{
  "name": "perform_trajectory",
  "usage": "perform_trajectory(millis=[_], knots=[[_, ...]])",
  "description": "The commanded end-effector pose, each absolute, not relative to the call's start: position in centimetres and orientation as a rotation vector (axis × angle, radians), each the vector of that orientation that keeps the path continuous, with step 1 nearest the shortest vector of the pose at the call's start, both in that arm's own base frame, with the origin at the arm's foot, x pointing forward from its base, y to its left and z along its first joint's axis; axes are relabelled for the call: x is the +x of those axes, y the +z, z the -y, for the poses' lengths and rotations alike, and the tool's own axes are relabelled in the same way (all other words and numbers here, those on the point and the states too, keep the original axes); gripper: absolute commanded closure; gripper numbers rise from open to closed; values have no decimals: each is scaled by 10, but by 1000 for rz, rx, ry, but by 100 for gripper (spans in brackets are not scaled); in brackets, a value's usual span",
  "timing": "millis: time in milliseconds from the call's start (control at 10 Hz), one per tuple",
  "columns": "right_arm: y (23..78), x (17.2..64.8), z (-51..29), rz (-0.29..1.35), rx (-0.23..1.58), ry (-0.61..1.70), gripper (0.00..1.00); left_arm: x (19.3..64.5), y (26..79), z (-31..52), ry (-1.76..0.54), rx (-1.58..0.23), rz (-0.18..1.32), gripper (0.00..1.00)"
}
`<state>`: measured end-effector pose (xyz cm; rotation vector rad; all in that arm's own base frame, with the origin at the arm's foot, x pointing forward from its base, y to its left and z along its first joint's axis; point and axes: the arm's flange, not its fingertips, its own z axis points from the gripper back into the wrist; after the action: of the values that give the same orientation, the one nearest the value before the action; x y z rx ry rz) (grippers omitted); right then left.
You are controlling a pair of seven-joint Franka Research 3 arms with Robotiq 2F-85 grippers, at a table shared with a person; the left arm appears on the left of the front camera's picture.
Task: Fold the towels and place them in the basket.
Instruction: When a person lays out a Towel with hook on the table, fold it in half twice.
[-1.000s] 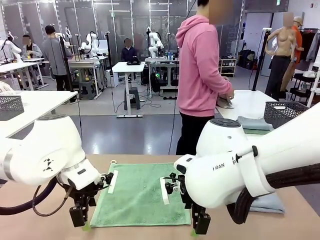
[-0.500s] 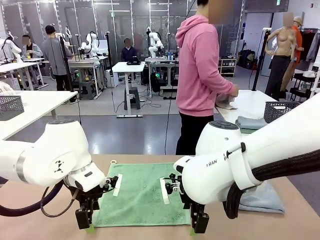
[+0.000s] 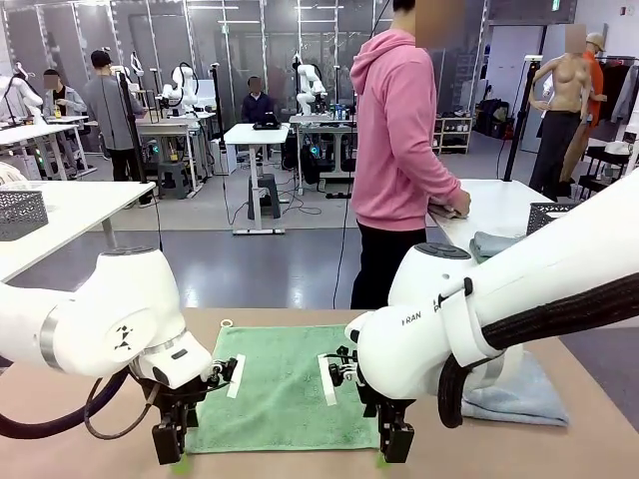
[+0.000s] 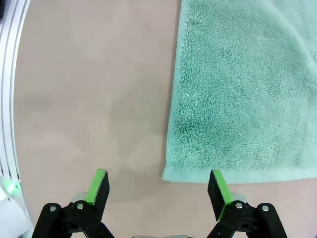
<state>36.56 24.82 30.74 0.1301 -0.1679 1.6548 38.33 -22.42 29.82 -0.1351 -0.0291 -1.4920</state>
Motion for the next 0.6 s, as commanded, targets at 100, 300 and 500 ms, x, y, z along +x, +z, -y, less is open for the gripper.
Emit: perform_trajectory(millis=[100, 300, 500], knots=[[300, 374, -251, 177, 136, 1660, 0, 387, 291, 224, -1503, -159, 48, 0], [296, 377, -252, 169, 152, 1653, 0, 386, 290, 224, -1502, -163, 44, 0], [292, 380, -251, 148, 139, 1630, 0, 387, 288, 225, -1506, -170, 46, 0]])
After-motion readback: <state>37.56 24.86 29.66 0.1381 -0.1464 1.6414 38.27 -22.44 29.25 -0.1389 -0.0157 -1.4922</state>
